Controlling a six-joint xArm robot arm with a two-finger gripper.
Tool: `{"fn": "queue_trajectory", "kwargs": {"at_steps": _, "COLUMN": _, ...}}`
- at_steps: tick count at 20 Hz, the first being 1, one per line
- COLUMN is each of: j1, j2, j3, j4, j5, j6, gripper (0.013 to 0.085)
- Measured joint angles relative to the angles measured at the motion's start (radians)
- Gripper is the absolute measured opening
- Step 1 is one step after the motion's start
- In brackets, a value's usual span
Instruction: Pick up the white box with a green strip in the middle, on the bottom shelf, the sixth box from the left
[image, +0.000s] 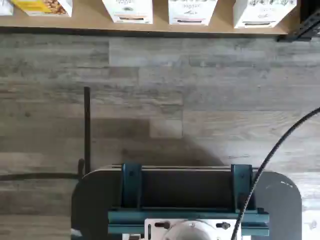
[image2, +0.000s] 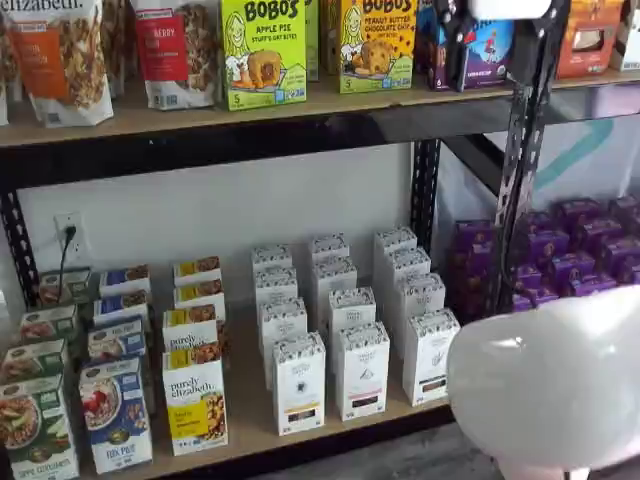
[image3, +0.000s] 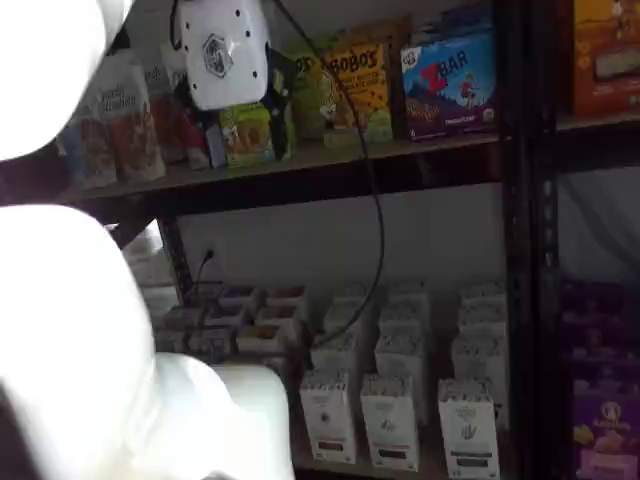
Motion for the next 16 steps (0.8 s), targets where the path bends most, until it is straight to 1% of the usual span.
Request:
{"fn": "queue_trajectory", "kwargs": {"at_steps": 1, "j1": 0.019, "j2": -0.041, "j3": 0.042, "j4": -0.025, "j5": -0.076, "j6": 0.009, "gripper": 0.0850}}
{"fn": "queue_trajectory", "kwargs": {"at_steps": 4, "j1": 0.017, "j2": -0.044, "j3": 0.057, "j4": -0.029, "j5": -0.099, "j6": 0.006, "gripper": 0.0850}}
{"fn": "queue_trajectory", "kwargs": {"at_steps": 11, "j1": -0.005, "j2": -0.047, "j3": 0.086, "j4": -0.014, "j5": -0.133, "j6": -0.011, "gripper": 0.0850}}
{"fn": "queue_trajectory", "kwargs": {"at_steps": 13, "j1": -0.008, "j2": -0.048, "j3": 0.105, "j4": -0.015, "j5": -0.142, "j6": -0.015, "gripper": 0.0850}}
{"fn": "queue_trajectory", "kwargs": {"at_steps": 16, "j1": -0.007, "j2": -0.058, "j3": 0.148, "j4": -0.031, "j5": -0.167, "j6": -0.017, "gripper": 0.0850}}
